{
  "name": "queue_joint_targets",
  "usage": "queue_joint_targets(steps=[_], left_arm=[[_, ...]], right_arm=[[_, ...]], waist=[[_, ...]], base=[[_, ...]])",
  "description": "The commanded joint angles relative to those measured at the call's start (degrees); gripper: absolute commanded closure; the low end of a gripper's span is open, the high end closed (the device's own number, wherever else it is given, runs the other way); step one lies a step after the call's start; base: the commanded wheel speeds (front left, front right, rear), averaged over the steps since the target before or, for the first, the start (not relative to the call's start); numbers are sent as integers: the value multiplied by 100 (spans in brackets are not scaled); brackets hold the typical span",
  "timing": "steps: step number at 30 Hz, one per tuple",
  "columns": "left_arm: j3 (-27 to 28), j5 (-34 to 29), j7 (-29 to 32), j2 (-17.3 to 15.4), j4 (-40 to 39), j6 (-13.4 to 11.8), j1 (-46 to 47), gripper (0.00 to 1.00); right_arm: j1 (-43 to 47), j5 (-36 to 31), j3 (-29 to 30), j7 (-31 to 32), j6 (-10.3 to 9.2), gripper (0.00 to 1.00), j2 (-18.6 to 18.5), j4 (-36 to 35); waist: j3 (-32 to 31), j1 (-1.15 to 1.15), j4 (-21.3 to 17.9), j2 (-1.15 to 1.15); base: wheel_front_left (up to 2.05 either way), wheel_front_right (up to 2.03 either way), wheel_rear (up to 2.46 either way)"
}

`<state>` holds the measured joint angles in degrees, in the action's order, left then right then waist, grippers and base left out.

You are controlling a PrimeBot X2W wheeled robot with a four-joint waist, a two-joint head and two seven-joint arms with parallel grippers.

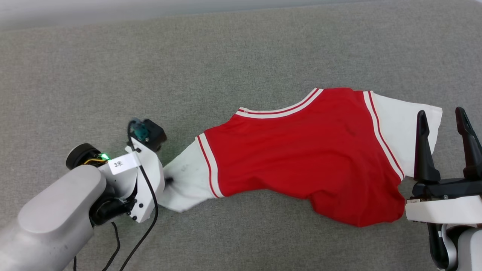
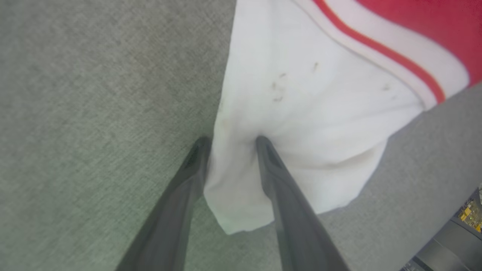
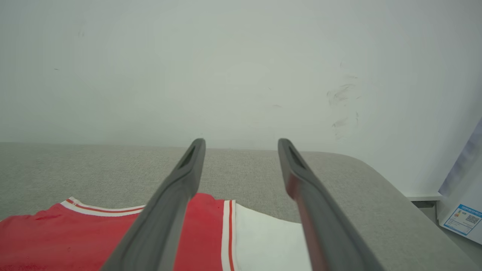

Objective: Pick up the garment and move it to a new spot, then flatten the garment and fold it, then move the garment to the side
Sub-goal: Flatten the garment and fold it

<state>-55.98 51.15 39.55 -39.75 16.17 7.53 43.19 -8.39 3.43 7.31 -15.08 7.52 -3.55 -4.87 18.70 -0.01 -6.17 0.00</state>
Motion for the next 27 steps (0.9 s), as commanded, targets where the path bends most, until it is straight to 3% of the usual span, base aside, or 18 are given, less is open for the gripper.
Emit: queue_joint_targets(steps=[1,9,18,24,27], left_arm=[[-221,65,-177,93,150,-17,-219,100],[132,118,-1345,-448,-718,-63,-245,100],[646,449,-1733,-1402,-2245,-719,-847,100],[857,362,-1902,-1682,-2732,-941,-815,100],[894,276,-1889,-1536,-2724,-900,-581,100]], right_arm=[[12,-46,5,-13,-6,0,9,12],[293,-31,204,-13,-6,0,14,25],[488,-31,286,-13,-6,0,12,-42],[383,-3,274,-13,-6,0,-42,-86],[284,18,231,-13,-6,0,-73,-85]], waist=[[-90,1,50,0],[-503,1,355,0],[-619,1,655,0],[-468,1,650,0],[-325,1,583,0]], base=[[0,0,0],[0,0,0],[0,0,0],[0,0,0],[0,0,0]])
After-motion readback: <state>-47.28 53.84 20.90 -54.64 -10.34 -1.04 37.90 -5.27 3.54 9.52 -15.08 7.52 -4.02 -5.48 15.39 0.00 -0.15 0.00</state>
